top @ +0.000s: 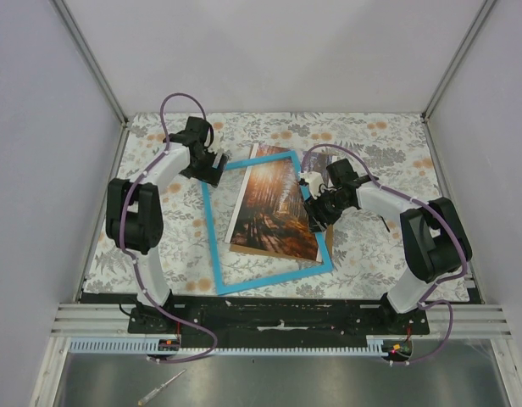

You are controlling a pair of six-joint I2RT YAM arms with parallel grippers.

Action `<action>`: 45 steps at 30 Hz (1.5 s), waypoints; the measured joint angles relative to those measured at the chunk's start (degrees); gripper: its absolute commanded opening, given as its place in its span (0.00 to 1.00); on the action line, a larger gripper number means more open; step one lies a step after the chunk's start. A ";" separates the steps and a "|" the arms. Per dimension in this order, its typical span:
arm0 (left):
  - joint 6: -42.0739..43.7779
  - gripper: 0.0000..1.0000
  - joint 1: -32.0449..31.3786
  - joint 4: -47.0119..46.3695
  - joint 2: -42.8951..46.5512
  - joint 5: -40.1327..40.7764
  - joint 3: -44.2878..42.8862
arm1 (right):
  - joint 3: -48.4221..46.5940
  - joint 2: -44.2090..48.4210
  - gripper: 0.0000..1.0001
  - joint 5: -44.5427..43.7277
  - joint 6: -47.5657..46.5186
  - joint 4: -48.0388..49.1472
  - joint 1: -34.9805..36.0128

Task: Take the photo out of the frame
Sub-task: Pick up the photo frame item from the photo frame.

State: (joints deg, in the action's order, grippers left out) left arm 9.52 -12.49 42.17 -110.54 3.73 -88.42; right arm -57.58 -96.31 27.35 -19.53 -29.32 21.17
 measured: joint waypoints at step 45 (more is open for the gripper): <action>-5.27 0.50 3.43 2.27 -6.05 -11.89 3.69 | -0.02 -0.24 0.47 -6.84 7.10 2.03 1.86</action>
State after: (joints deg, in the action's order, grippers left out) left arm 4.25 -9.06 44.45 -116.60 -8.16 -84.73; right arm -57.60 -96.55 20.51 -12.43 -27.29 23.03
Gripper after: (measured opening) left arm 0.508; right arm 0.480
